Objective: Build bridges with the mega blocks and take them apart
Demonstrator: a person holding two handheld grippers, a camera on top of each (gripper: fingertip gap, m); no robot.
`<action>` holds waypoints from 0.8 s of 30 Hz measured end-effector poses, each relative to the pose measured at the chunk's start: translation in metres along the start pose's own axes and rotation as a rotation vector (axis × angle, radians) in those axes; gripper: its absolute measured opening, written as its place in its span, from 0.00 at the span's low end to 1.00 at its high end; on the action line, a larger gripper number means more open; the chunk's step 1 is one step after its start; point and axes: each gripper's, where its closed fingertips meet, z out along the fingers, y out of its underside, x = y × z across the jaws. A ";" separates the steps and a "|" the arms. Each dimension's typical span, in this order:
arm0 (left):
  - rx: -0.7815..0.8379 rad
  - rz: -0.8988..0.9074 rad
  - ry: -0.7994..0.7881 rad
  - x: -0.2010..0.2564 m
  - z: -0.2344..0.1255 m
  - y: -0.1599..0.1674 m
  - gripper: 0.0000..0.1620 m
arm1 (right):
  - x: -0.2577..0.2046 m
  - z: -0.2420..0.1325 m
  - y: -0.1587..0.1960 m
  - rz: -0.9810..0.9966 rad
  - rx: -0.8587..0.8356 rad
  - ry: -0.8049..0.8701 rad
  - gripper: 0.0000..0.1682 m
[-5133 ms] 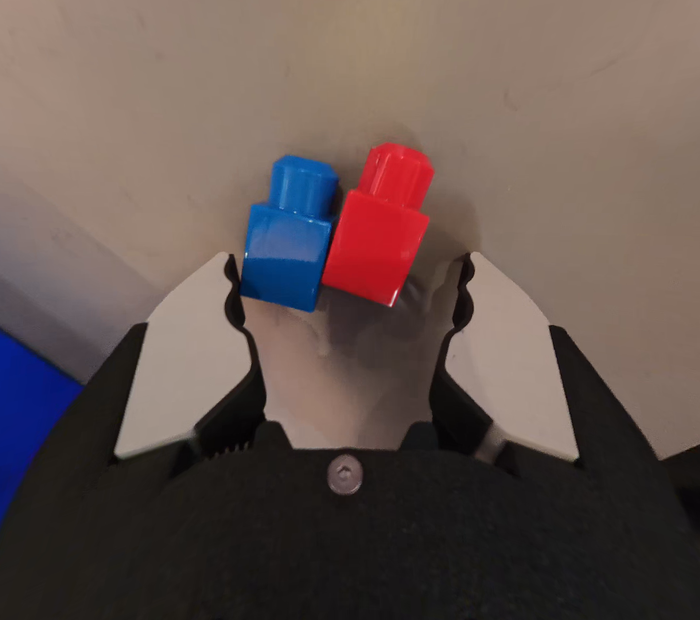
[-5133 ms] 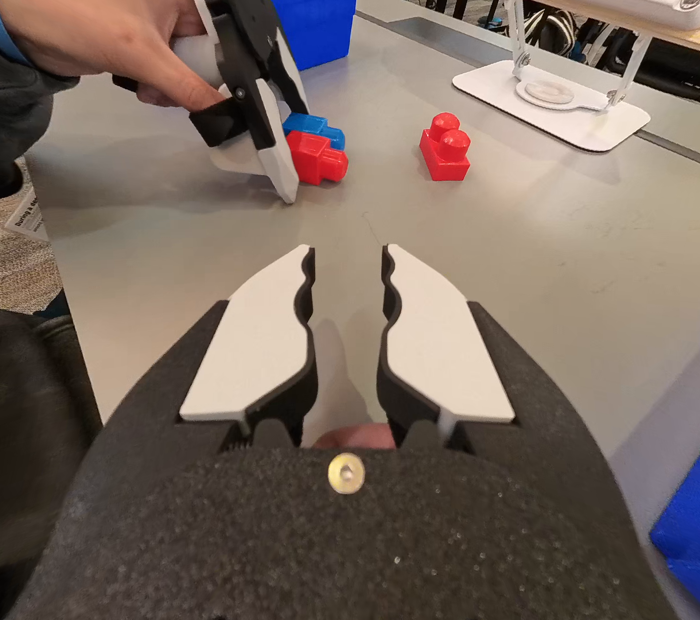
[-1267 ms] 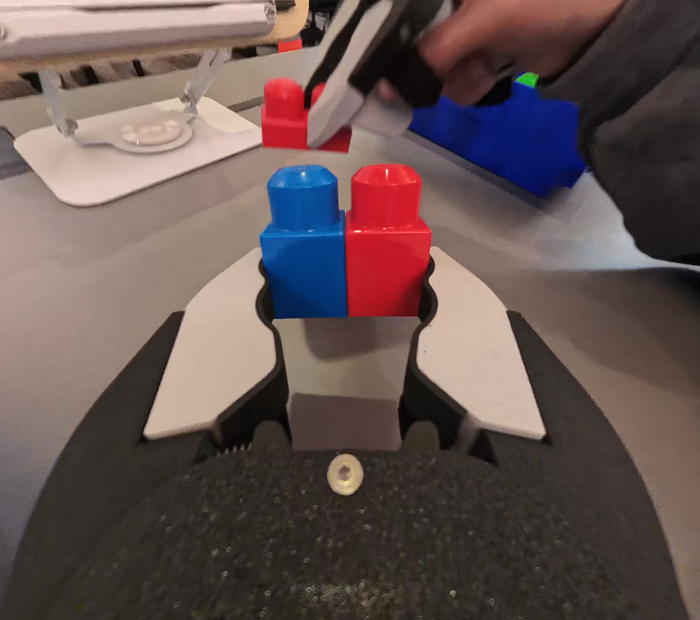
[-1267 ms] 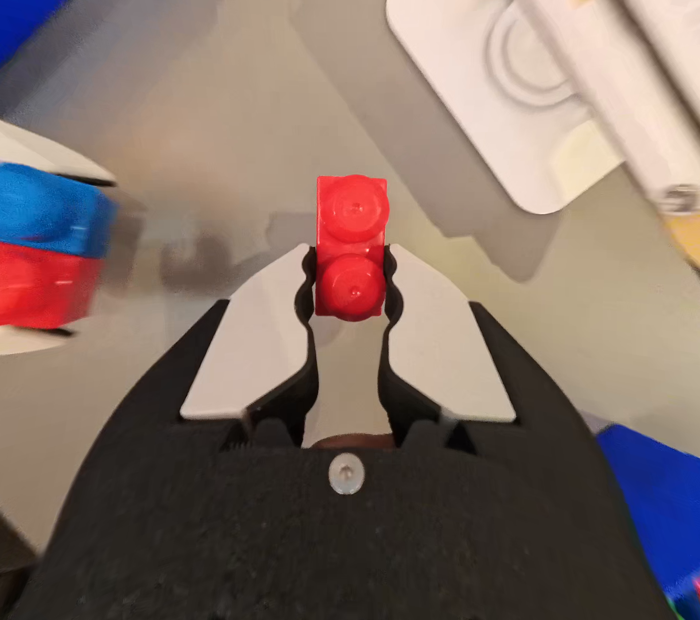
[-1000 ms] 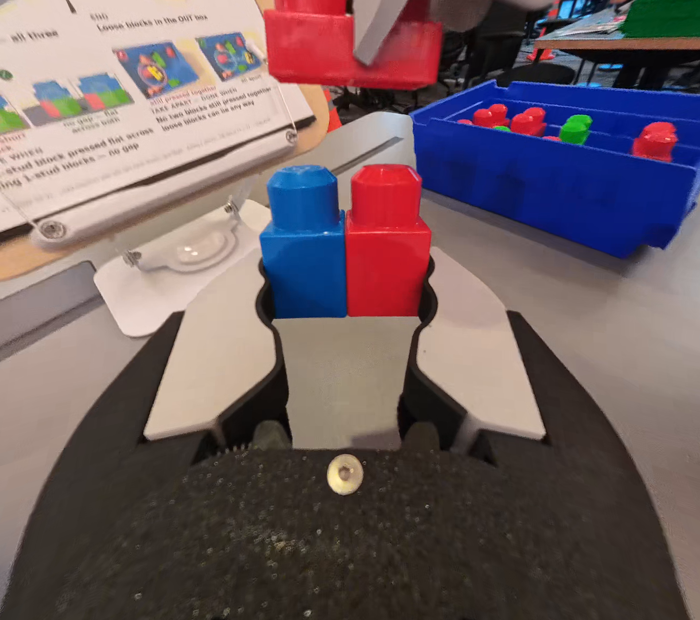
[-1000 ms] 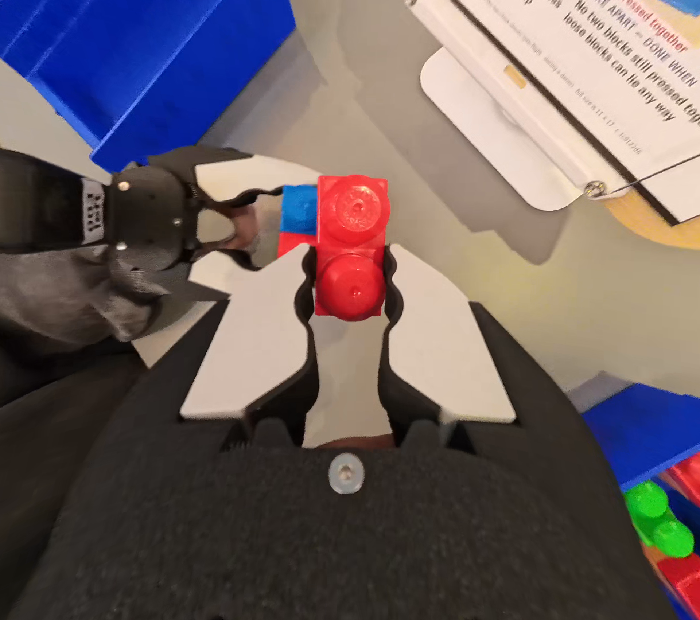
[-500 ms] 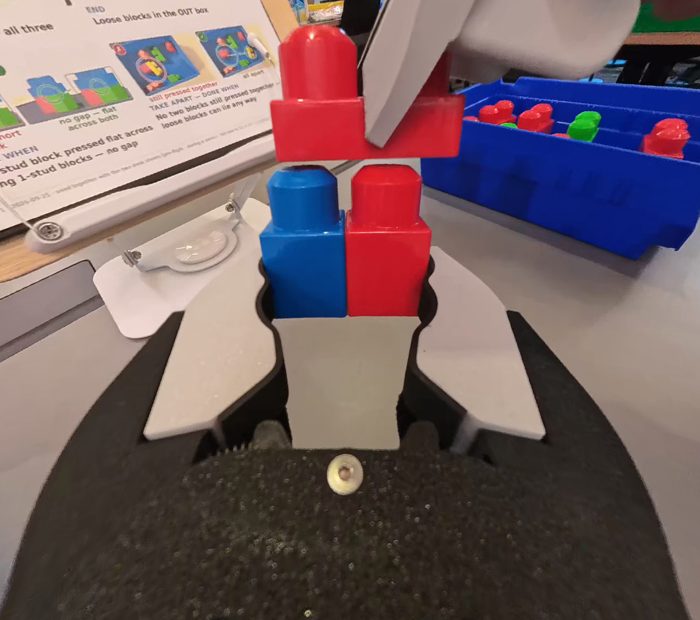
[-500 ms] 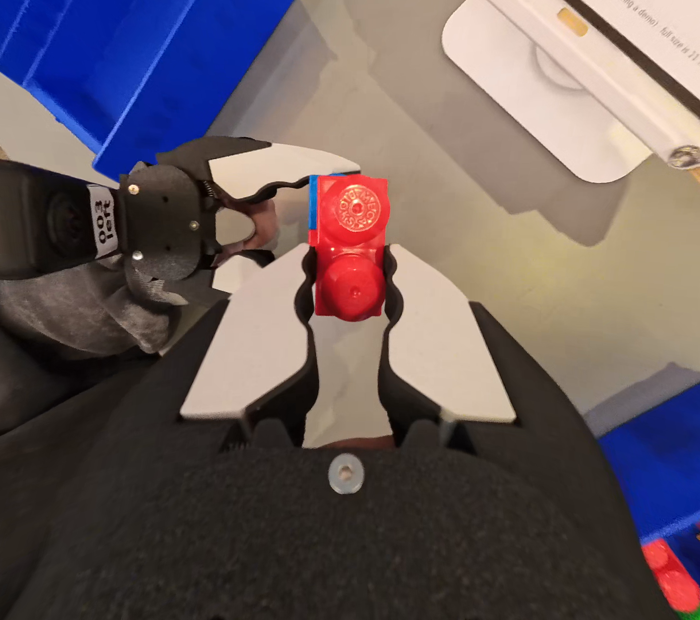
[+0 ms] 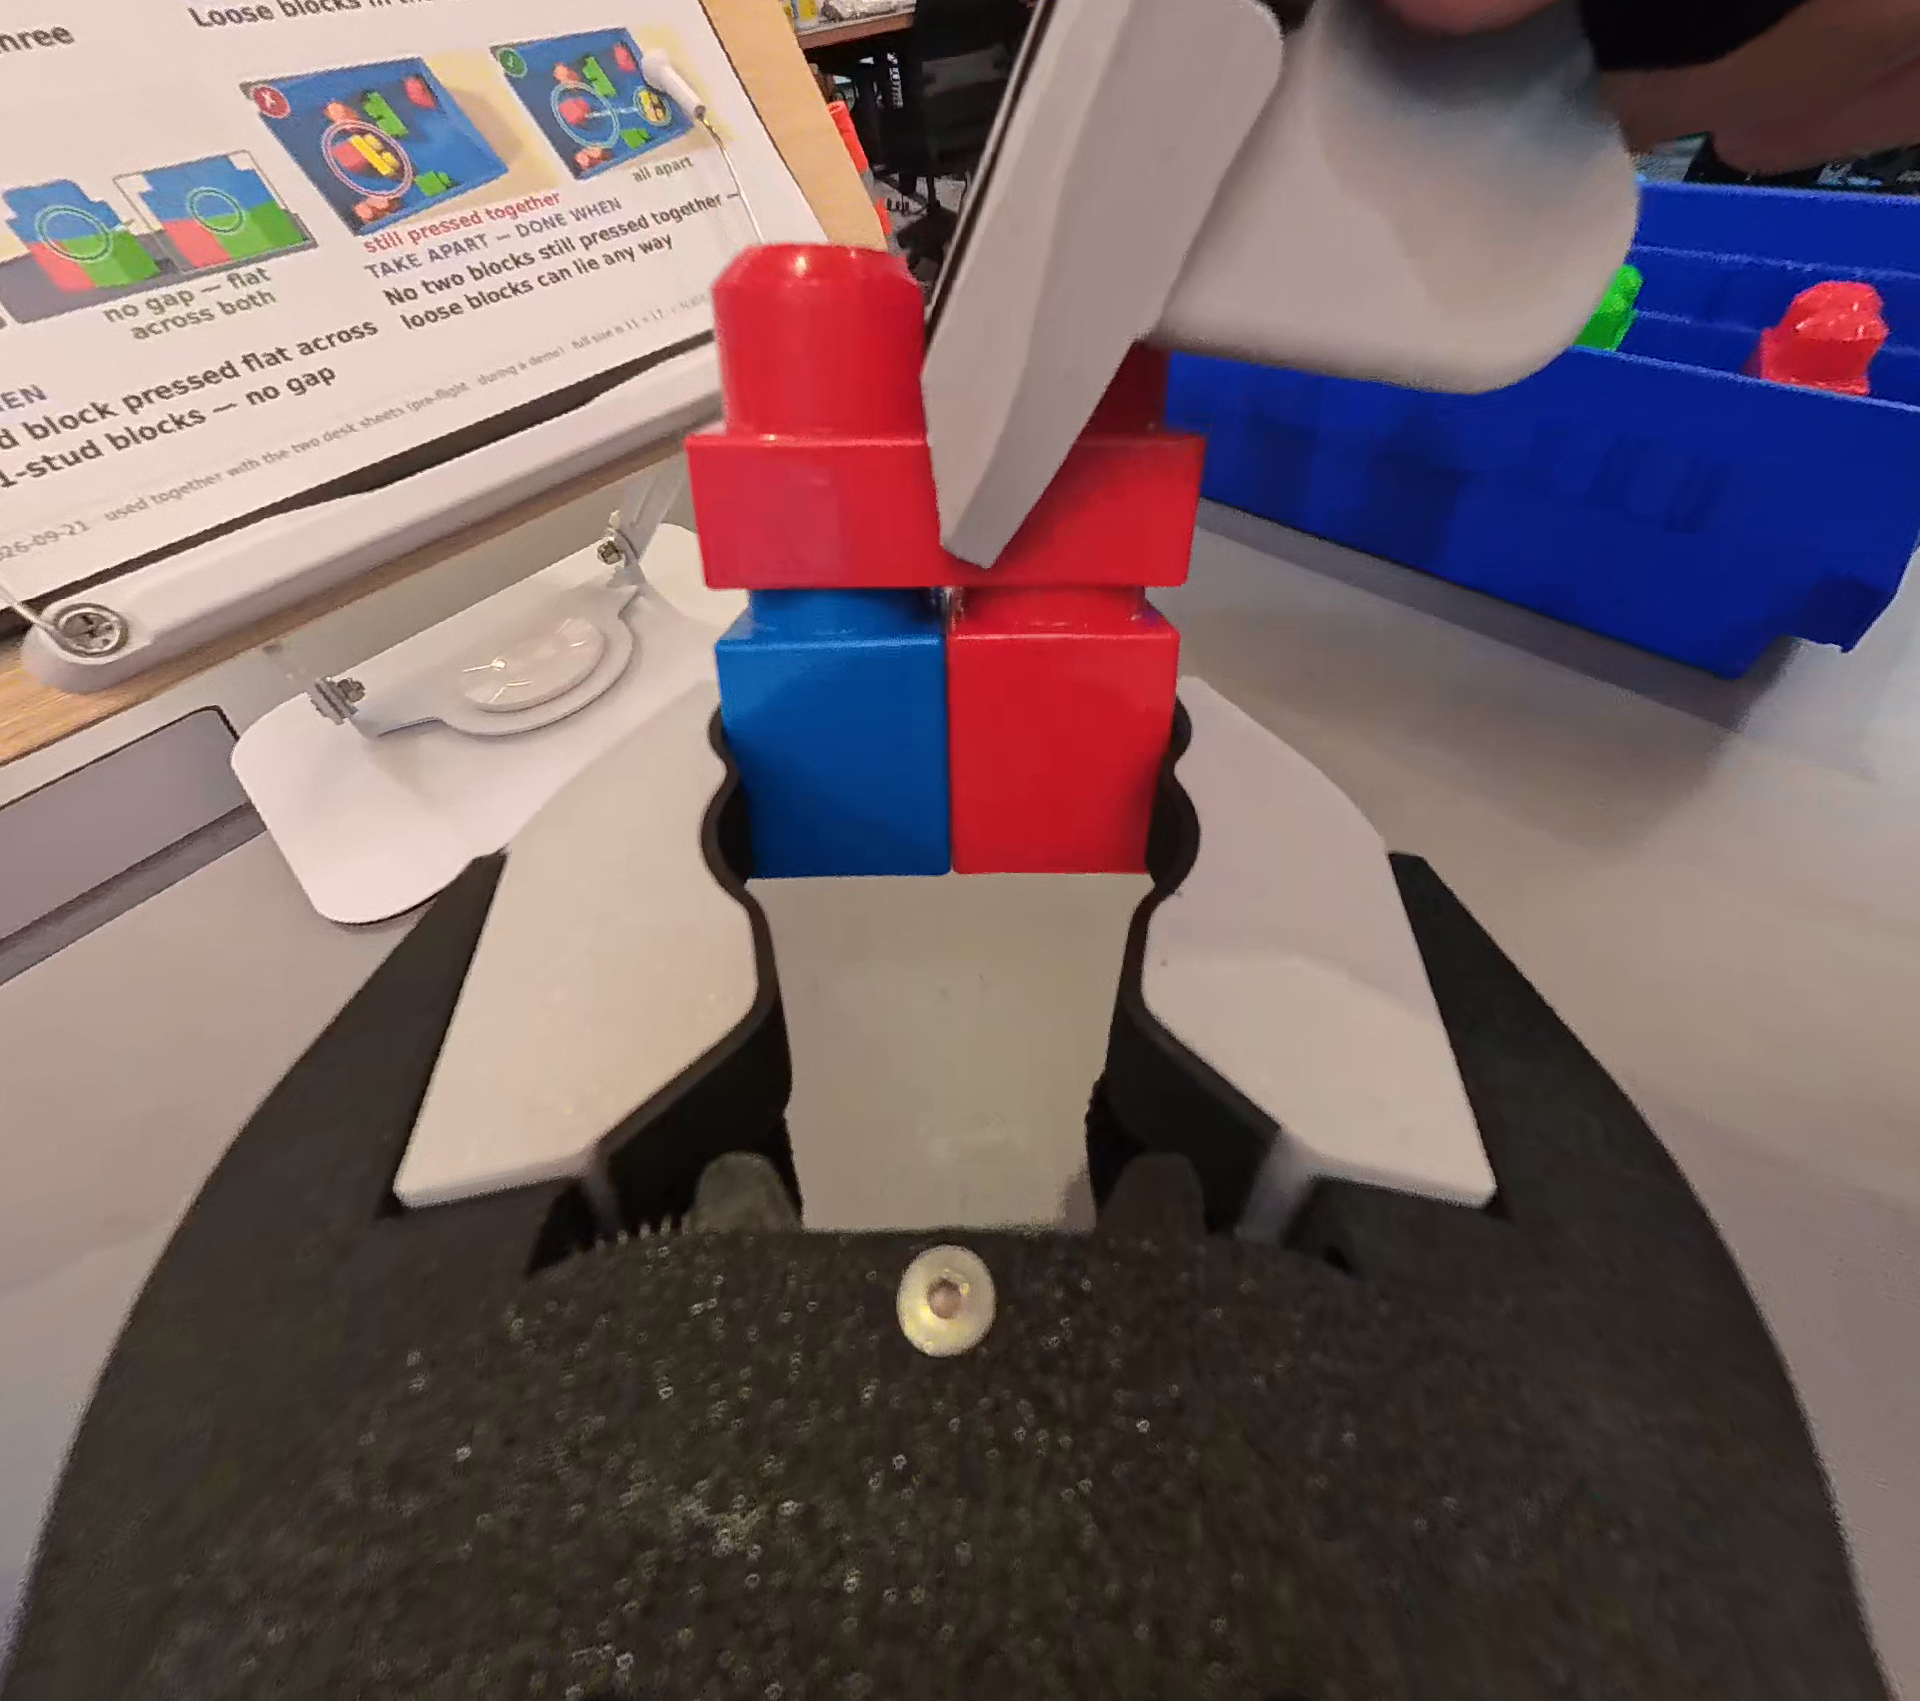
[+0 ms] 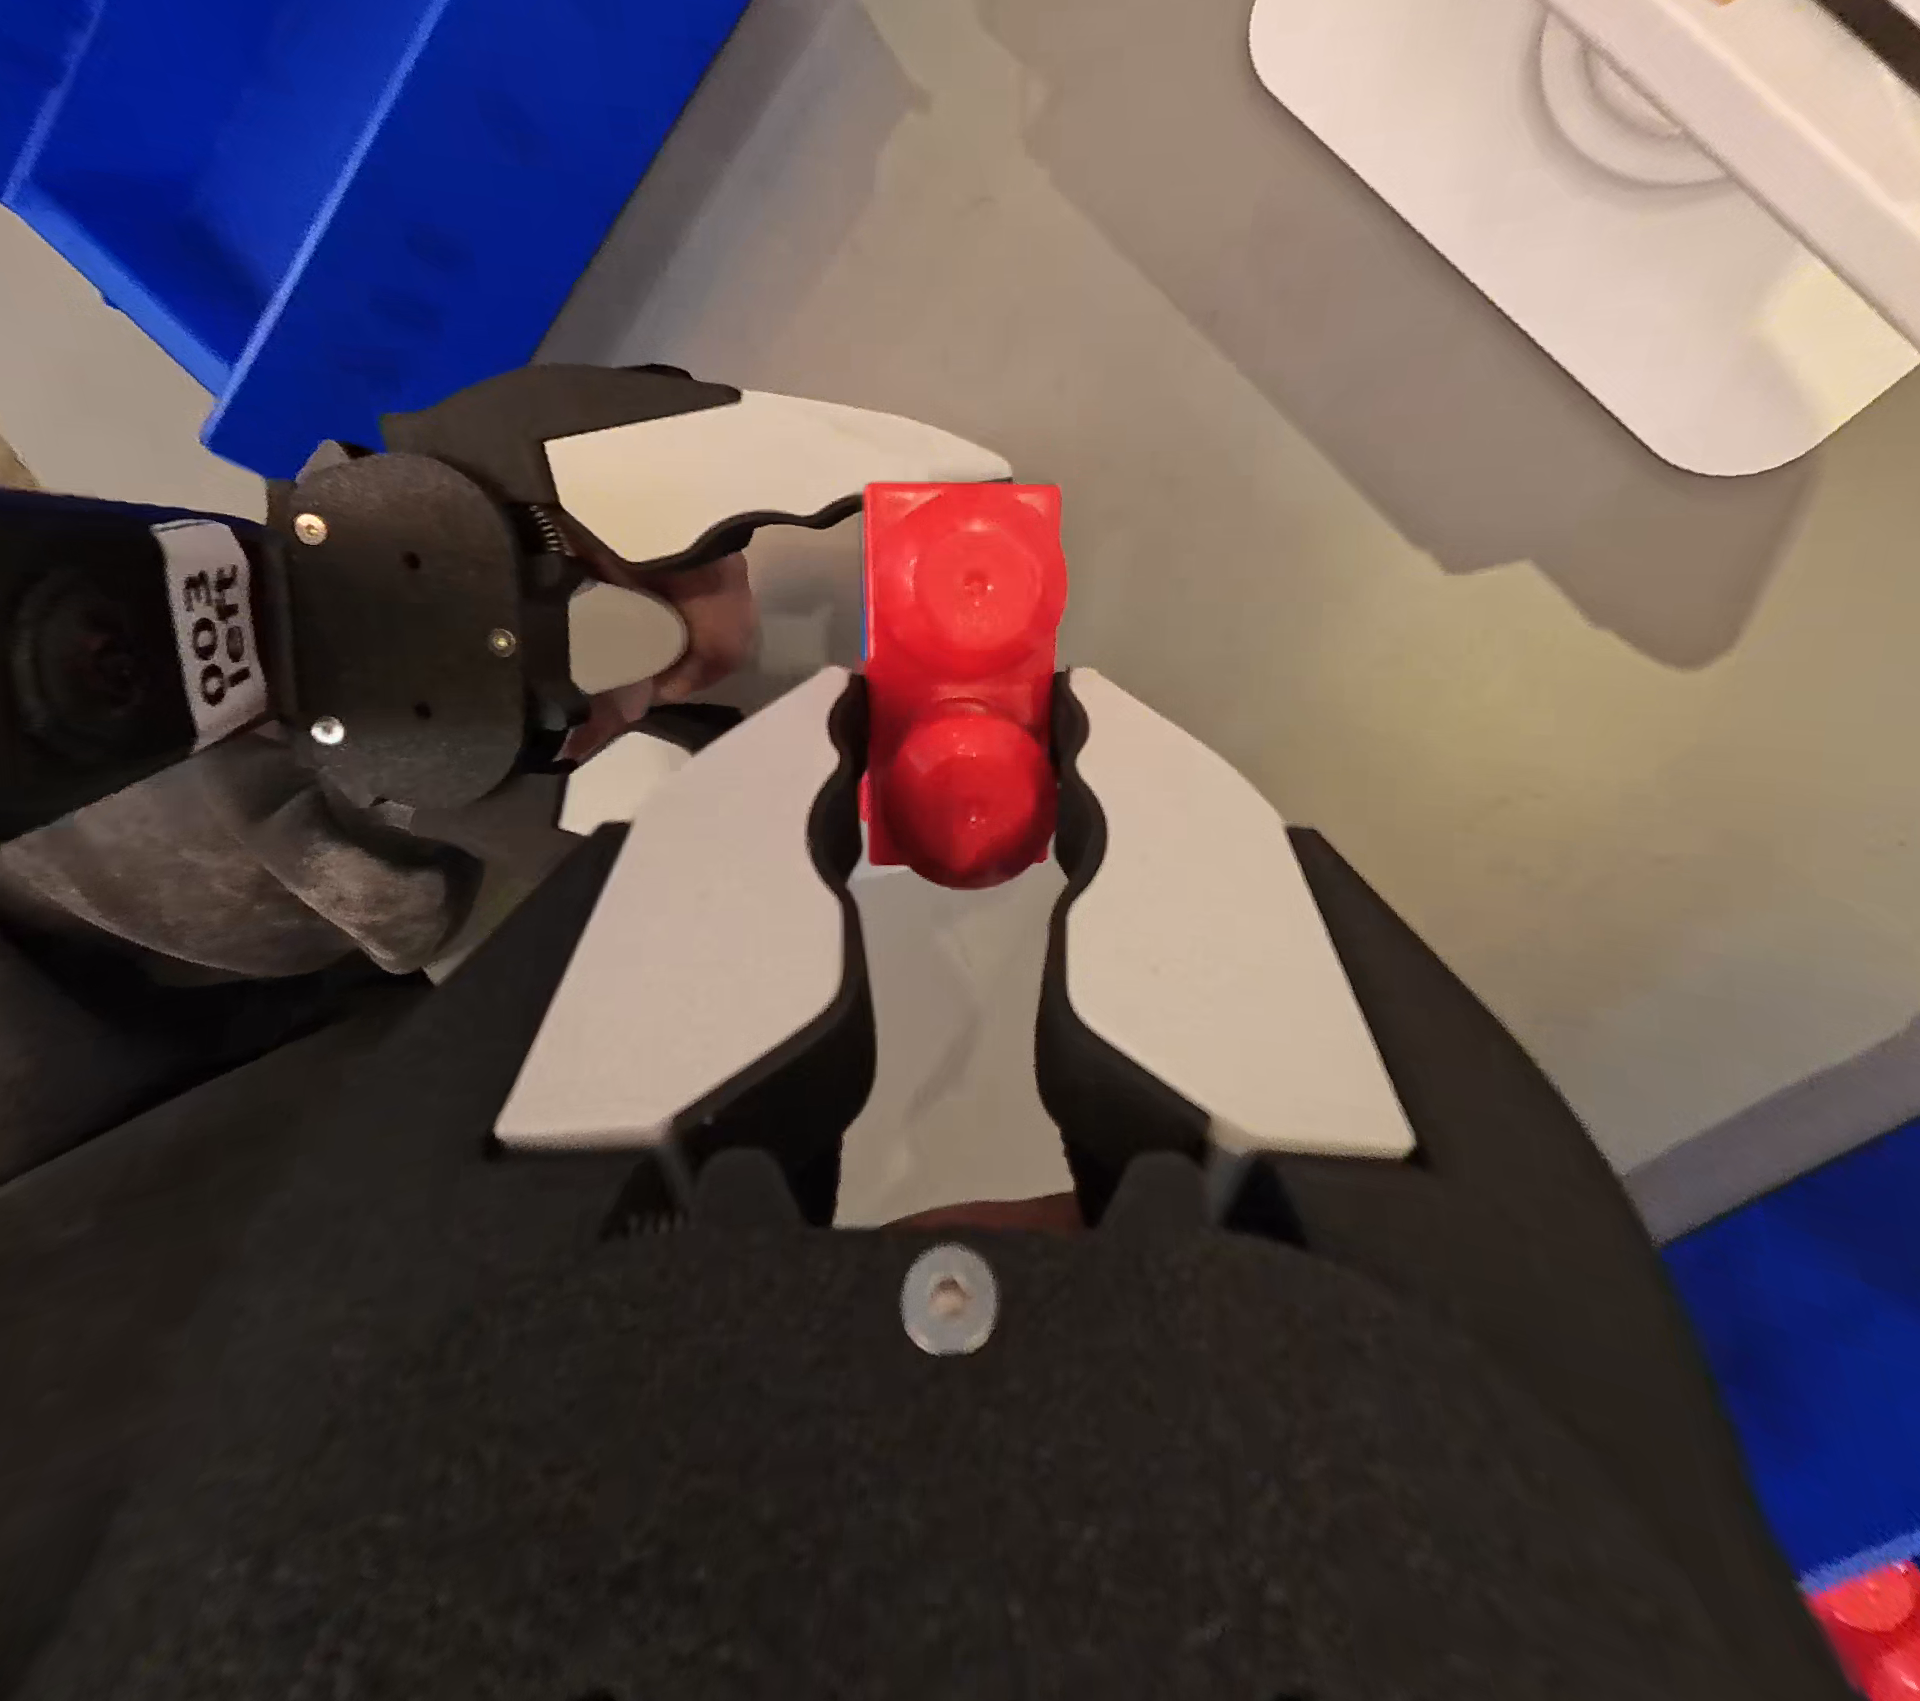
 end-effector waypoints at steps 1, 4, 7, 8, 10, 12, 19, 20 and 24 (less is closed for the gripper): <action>-0.004 0.004 0.003 0.001 0.000 0.001 0.46 | 0.001 0.001 0.001 -0.003 -0.007 0.003 0.20; 0.001 0.012 -0.001 0.001 -0.001 0.000 0.45 | 0.001 0.001 0.002 0.020 -0.005 -0.028 0.20; -0.005 0.007 0.006 0.001 0.000 0.001 0.45 | 0.002 0.003 0.003 0.043 -0.001 -0.055 0.20; -0.011 0.012 0.003 0.001 0.000 0.002 0.45 | 0.002 0.005 0.004 0.050 0.001 -0.066 0.20; -0.007 0.006 0.010 0.002 -0.001 0.002 0.45 | 0.002 0.005 0.004 0.078 0.016 -0.117 0.20; 0.008 0.003 0.021 0.003 -0.002 -0.001 0.45 | 0.000 0.005 0.004 0.119 0.030 -0.196 0.20; -0.008 0.031 0.029 0.009 0.002 0.003 0.45 | 0.004 0.007 0.014 0.158 0.032 -0.261 0.20; -0.013 0.040 0.028 0.010 0.002 0.004 0.45 | 0.005 0.007 0.016 0.156 0.023 -0.259 0.20; -0.021 0.047 0.028 0.011 0.004 0.005 0.45 | 0.006 0.008 0.017 0.150 0.008 -0.229 0.20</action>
